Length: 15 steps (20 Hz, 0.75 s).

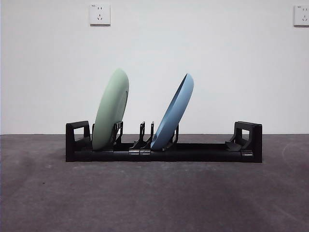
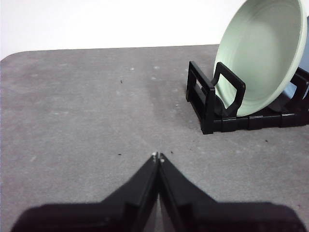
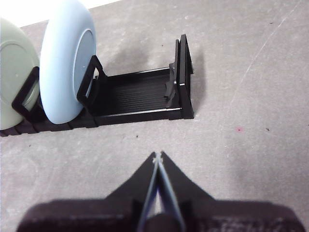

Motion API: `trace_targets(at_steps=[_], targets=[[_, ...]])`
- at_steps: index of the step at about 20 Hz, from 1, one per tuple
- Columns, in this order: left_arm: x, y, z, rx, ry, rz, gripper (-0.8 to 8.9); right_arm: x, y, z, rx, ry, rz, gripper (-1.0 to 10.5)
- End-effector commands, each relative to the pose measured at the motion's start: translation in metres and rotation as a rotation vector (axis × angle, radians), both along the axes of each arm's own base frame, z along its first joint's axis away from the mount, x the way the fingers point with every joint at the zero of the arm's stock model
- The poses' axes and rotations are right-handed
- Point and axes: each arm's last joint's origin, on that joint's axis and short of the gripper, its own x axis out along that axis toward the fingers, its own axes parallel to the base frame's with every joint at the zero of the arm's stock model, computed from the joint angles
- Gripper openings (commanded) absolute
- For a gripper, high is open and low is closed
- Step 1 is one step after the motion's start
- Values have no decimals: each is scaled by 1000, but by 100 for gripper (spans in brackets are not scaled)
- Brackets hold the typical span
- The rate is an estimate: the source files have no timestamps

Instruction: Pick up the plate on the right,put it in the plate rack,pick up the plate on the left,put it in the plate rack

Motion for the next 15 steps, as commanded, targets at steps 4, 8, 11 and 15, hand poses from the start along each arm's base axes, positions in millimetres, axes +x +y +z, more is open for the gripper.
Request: trace_targets(at_steps=[4,8,11,15], targets=[[1,0,-5,-11,12,-3,-3,0,0,-1,8,1,-3,-11],[1,0,-5,-11,12,-3,-3,0,0,-1,8,1,-3,-11],[1,0,-5,-11,12,-2,-3,0,0,-1,7,2,-3,-11],[1,0,-5,-11,12,-3,-3,-5,-3,1,-104,-41,33,-11]])
